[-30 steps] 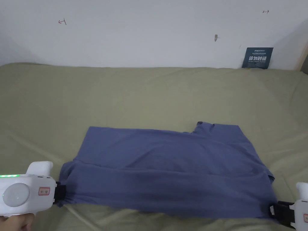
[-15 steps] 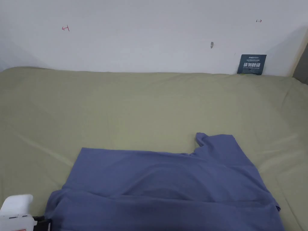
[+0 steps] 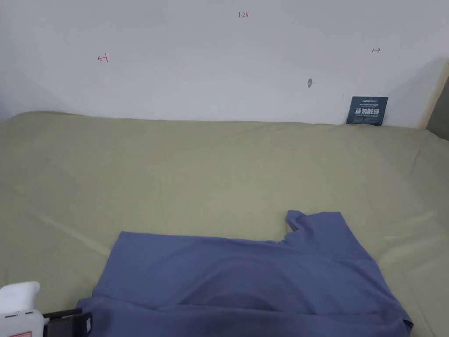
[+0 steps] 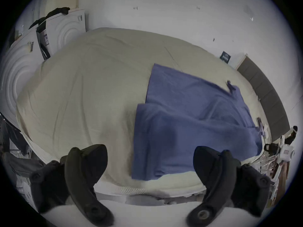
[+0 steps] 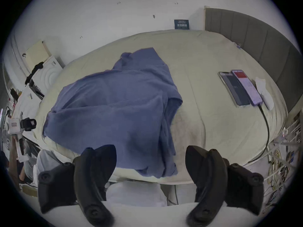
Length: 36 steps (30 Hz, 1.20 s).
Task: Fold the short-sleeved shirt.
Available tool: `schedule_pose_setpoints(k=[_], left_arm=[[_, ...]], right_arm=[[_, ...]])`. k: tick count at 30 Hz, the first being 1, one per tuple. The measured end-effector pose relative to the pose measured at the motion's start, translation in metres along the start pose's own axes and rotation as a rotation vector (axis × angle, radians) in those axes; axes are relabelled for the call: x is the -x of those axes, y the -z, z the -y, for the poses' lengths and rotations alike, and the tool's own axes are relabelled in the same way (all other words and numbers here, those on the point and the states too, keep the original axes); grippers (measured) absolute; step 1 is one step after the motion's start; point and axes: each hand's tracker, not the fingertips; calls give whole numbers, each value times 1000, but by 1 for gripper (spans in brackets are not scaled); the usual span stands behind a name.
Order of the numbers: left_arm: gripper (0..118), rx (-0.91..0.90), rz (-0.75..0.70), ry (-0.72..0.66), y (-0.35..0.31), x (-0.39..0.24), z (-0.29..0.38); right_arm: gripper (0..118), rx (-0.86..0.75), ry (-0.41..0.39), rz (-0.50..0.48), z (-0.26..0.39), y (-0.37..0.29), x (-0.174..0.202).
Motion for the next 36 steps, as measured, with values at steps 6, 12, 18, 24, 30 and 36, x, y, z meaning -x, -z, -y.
schedule_pose_setpoints(k=[6,12,18,24,30,36], left_arm=[[13,-44,44,29,41,-19,-54],[6,-26,25,108,112,-47,-124],[8,-6,-38,114,187,-53,-174],[118,90,-103,128,228,-54,-177],[88,85,-104,170,218,-65,-163],[5,64,-74,194,211,-76,-160]], right_arm=[[1,-102,-46,29,-44,21,13],[1,-100,-48,41,-91,55,20],[1,-87,-57,72,-128,99,13],[1,-51,-76,96,-145,124,11],[1,-15,-56,106,-154,144,0],[1,11,-51,117,-172,170,-10]])
